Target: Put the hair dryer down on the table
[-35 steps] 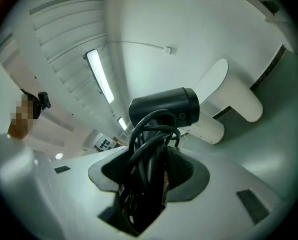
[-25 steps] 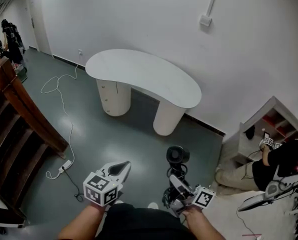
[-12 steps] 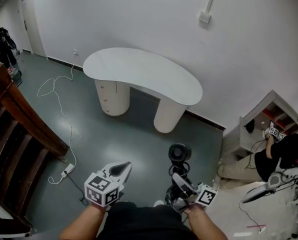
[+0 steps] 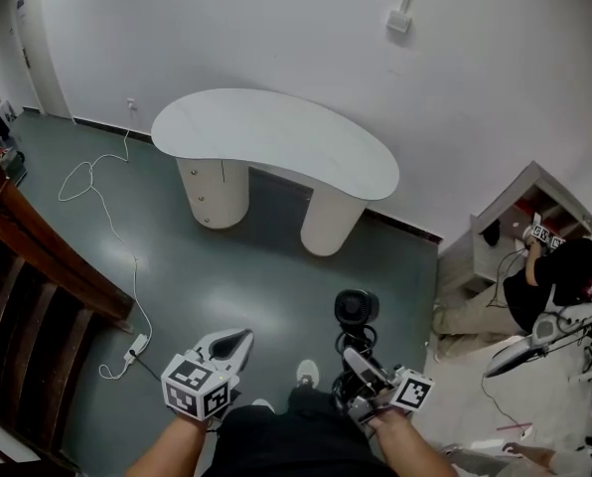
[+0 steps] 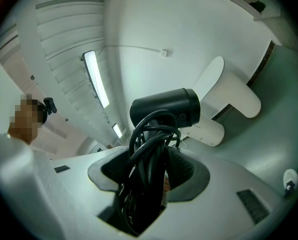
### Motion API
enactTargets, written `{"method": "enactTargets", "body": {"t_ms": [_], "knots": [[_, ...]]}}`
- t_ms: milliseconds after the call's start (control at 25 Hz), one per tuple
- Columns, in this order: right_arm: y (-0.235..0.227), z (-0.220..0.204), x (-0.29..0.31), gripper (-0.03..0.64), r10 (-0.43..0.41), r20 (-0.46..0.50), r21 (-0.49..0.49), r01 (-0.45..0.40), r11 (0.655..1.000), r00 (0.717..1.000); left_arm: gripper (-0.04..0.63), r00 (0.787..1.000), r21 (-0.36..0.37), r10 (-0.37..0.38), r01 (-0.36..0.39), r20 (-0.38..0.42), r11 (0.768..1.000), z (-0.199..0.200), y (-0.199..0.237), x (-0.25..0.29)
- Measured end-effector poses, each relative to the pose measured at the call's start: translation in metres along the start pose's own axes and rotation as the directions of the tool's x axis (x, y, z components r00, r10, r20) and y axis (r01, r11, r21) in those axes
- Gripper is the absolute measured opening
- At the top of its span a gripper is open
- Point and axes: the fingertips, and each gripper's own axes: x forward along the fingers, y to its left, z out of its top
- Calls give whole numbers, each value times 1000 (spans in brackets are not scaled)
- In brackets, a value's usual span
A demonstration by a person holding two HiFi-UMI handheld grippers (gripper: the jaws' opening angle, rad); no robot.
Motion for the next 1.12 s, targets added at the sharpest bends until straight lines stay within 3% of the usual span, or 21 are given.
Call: {"method": "enactTargets", "body": {"t_ms": [320, 640, 920, 1120], "knots": [[-10, 24, 41, 206, 15, 2, -5, -15, 1000, 1000, 11, 1000, 1, 8, -8, 6, 1000, 14, 26, 14], [-45, 51, 88, 206, 26, -3, 13, -26, 1000, 1000, 11, 997, -19, 62, -63, -42, 998, 15, 73, 39], [-72, 122, 138, 204, 43, -21, 6, -42, 999, 999, 11, 998, 23, 68, -68, 12, 997, 93, 98, 104], [-92, 179, 173, 204, 77, -36, -19, -77, 997, 996, 11, 997, -35, 83, -83, 7, 996, 119, 121, 154]]}}
